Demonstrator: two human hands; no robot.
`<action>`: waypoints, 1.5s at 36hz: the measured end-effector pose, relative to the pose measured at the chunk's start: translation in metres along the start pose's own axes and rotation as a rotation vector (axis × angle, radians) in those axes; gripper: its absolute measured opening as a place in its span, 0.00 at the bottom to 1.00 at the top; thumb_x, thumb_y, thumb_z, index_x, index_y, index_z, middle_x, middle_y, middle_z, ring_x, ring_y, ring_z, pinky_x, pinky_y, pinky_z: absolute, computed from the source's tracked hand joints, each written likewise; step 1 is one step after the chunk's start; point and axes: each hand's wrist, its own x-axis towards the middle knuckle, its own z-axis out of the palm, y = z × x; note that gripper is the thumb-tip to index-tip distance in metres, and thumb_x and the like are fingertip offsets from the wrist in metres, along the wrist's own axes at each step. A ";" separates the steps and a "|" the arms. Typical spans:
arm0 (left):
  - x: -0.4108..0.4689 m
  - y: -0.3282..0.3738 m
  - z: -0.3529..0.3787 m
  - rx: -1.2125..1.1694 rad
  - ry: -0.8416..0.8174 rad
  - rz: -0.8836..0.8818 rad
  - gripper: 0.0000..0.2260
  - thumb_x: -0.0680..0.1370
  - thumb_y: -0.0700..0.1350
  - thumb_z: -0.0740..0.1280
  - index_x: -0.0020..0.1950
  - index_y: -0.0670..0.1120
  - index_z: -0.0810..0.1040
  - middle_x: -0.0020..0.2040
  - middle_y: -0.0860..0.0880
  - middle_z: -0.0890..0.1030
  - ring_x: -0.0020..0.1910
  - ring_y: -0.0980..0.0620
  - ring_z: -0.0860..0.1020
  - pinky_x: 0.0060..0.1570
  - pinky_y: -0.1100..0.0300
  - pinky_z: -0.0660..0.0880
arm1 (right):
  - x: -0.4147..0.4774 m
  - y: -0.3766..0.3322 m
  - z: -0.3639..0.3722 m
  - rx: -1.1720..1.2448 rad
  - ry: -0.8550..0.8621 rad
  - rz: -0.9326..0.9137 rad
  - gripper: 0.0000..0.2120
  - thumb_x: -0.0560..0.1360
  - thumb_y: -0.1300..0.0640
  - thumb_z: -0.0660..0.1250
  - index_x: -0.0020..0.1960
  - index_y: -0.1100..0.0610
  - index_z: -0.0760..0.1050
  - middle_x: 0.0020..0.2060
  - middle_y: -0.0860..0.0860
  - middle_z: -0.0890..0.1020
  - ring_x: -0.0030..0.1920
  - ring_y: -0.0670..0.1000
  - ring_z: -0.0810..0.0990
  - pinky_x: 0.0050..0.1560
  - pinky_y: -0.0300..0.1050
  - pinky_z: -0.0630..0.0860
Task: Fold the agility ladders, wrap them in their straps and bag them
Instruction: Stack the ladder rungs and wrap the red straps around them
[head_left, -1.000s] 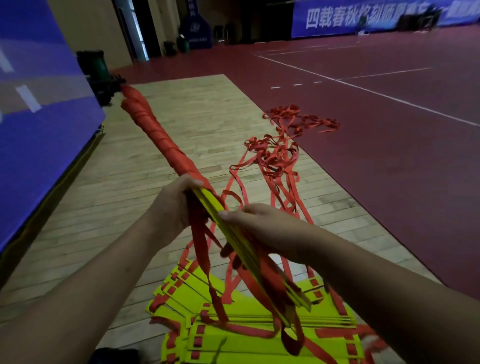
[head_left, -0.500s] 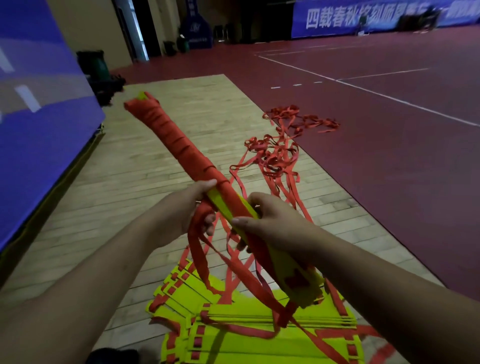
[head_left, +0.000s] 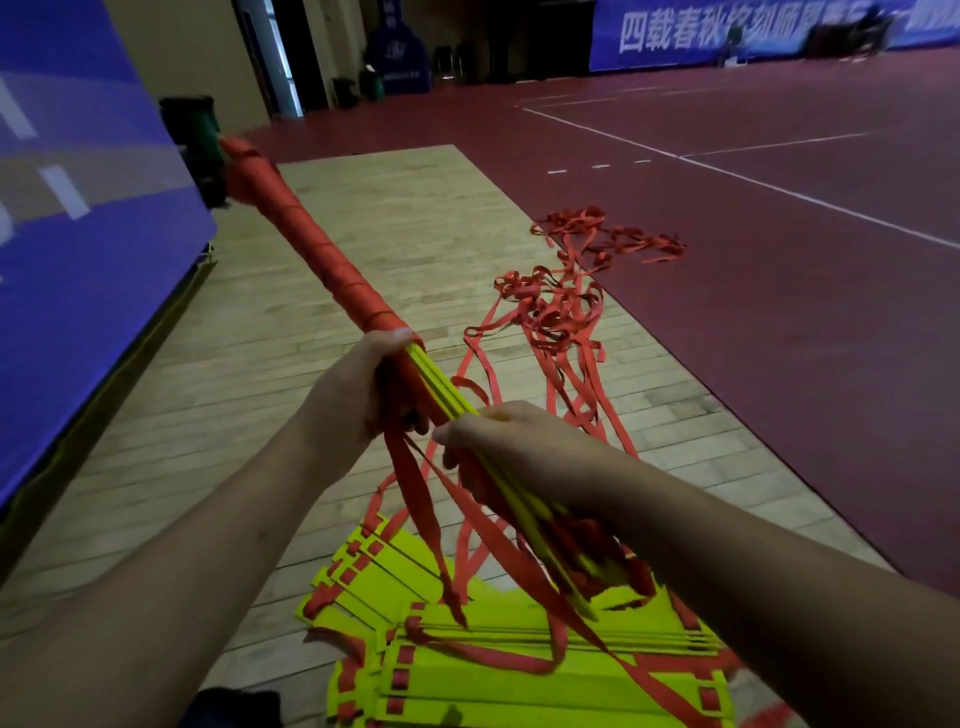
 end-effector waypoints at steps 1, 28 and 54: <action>0.000 0.000 -0.001 -0.010 0.006 0.007 0.13 0.70 0.55 0.66 0.44 0.46 0.76 0.36 0.46 0.78 0.36 0.48 0.77 0.40 0.53 0.74 | 0.001 0.000 0.001 -0.032 0.019 -0.007 0.19 0.79 0.45 0.66 0.50 0.62 0.81 0.37 0.52 0.79 0.37 0.50 0.77 0.41 0.45 0.73; -0.001 -0.005 0.020 0.131 0.074 -0.113 0.19 0.72 0.59 0.72 0.40 0.43 0.76 0.28 0.49 0.71 0.25 0.51 0.70 0.23 0.62 0.66 | 0.004 0.016 0.017 -0.456 0.476 -0.244 0.14 0.78 0.54 0.69 0.52 0.50 0.63 0.53 0.49 0.67 0.42 0.45 0.70 0.40 0.38 0.73; -0.003 0.004 -0.004 0.012 -0.243 -0.365 0.16 0.73 0.55 0.63 0.45 0.41 0.77 0.33 0.44 0.74 0.30 0.43 0.78 0.28 0.60 0.74 | -0.007 0.016 -0.013 0.075 0.119 -0.029 0.13 0.79 0.51 0.70 0.53 0.61 0.78 0.41 0.60 0.86 0.37 0.56 0.87 0.39 0.47 0.84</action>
